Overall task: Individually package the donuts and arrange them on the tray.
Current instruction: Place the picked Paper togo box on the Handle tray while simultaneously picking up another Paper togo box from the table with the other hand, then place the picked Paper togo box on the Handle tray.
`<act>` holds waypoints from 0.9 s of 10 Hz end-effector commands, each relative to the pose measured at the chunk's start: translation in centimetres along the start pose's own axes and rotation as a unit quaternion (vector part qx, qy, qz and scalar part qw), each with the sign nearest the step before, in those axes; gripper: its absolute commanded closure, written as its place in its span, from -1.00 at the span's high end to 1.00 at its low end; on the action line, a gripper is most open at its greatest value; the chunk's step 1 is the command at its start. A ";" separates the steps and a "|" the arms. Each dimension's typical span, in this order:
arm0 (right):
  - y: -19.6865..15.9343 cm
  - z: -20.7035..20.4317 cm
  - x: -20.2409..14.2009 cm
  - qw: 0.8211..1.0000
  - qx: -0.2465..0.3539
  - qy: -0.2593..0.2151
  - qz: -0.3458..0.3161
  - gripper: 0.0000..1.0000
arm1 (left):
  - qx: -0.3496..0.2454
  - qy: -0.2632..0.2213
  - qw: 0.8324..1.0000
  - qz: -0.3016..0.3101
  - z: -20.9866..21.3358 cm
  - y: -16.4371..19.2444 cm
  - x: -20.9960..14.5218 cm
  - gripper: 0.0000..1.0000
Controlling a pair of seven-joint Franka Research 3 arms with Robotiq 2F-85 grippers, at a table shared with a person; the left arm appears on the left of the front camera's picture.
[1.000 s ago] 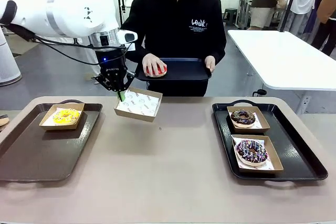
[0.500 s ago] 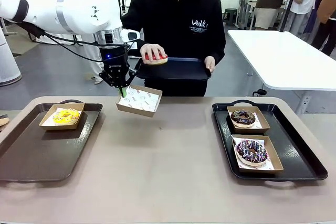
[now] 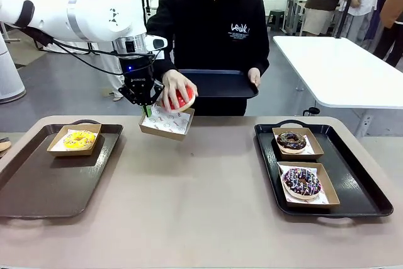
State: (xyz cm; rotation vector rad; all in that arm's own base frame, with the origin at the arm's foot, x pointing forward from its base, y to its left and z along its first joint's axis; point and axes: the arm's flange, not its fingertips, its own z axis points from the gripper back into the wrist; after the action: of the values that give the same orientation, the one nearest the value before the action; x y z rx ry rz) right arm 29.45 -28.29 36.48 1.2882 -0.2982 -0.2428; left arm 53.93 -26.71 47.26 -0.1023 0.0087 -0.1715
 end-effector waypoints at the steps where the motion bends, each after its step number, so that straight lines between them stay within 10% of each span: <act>1: 0.1 0.1 0.0 1.000 0.001 -0.002 -0.005 1.00 | -0.001 0.001 1.000 0.001 0.1 -0.1 0.0 -1.00; 9: 0.1 0.1 0.0 1.000 0.001 -0.002 -0.005 1.00 | -0.001 0.001 1.000 0.001 0.1 -0.1 0.0 -1.00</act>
State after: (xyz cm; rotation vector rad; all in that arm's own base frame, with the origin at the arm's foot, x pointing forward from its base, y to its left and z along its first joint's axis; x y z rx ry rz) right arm 29.42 -28.31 36.49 1.2875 -0.2986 -0.2438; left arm 53.92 -26.71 47.25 -0.1020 0.0096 -0.1715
